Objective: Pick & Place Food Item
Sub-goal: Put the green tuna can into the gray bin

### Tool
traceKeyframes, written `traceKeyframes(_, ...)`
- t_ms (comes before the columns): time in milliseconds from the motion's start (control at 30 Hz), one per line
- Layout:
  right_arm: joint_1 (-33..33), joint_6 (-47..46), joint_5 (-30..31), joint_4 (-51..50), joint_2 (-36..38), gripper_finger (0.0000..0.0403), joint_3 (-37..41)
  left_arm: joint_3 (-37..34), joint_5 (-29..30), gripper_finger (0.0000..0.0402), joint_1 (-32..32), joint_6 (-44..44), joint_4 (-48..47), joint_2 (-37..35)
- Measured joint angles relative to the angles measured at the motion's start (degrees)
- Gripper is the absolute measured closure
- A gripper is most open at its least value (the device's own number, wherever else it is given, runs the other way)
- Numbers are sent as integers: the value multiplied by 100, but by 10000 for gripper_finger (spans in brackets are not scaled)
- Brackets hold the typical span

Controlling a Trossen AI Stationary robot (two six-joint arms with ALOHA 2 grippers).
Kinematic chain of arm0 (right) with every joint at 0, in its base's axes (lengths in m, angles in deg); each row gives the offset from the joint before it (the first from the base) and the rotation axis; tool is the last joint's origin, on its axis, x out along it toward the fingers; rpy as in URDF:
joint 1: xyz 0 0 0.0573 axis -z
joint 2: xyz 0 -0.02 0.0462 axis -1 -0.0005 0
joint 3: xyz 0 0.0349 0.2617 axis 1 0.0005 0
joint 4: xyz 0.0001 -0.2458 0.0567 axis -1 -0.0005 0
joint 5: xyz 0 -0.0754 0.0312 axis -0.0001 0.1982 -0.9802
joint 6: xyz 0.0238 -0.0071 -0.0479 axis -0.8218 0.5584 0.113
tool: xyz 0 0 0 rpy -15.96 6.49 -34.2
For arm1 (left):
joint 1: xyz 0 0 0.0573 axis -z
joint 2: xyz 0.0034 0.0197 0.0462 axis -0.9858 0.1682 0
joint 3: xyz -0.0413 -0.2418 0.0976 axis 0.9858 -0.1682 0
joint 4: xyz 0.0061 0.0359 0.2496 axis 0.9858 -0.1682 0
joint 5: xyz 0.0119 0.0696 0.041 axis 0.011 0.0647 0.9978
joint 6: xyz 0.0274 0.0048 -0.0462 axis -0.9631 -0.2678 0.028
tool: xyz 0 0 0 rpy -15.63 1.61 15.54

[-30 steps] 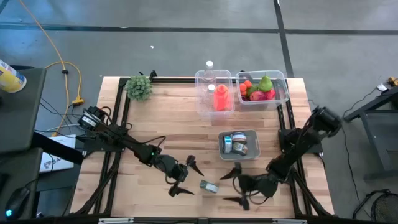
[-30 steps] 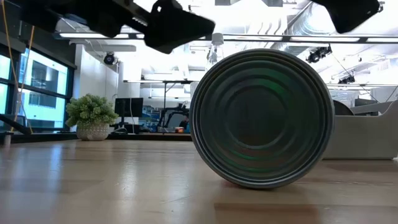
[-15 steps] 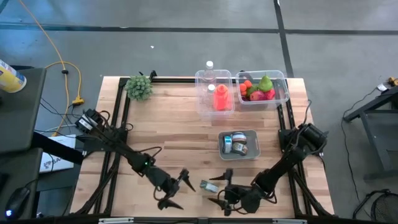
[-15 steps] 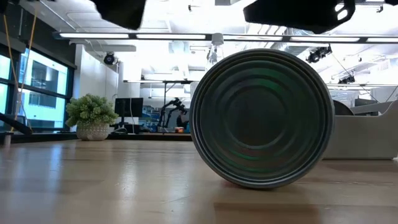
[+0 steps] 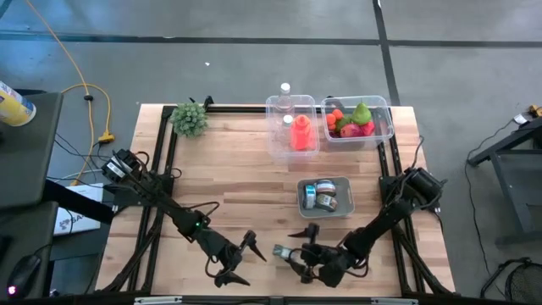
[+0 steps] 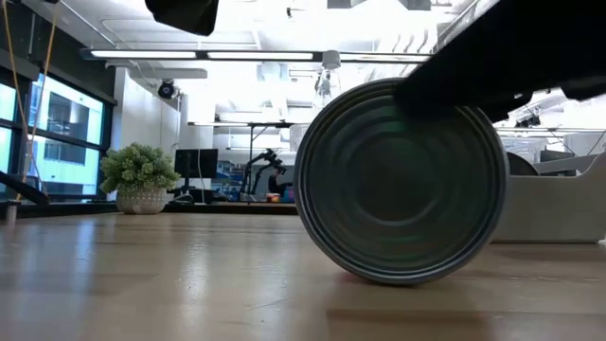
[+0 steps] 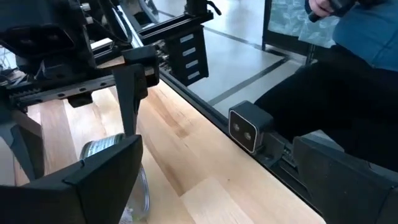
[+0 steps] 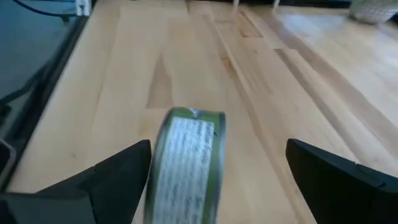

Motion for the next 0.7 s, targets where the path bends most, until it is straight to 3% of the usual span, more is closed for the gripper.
traceKeyframes(333, 15, -24, -376, -27, -46, 41, -2, 0, 2, 2, 2, 188, 1, -2)
traceKeyframes(467, 81, -26, -893, -4, -294, 44, -2, 0, 4, 2, 2, 182, 0, -2)
traceKeyframes(700, 255, -491, -1322, -12, -551, 112, -2, 0, 4, 2, 2, 267, 0, -2)
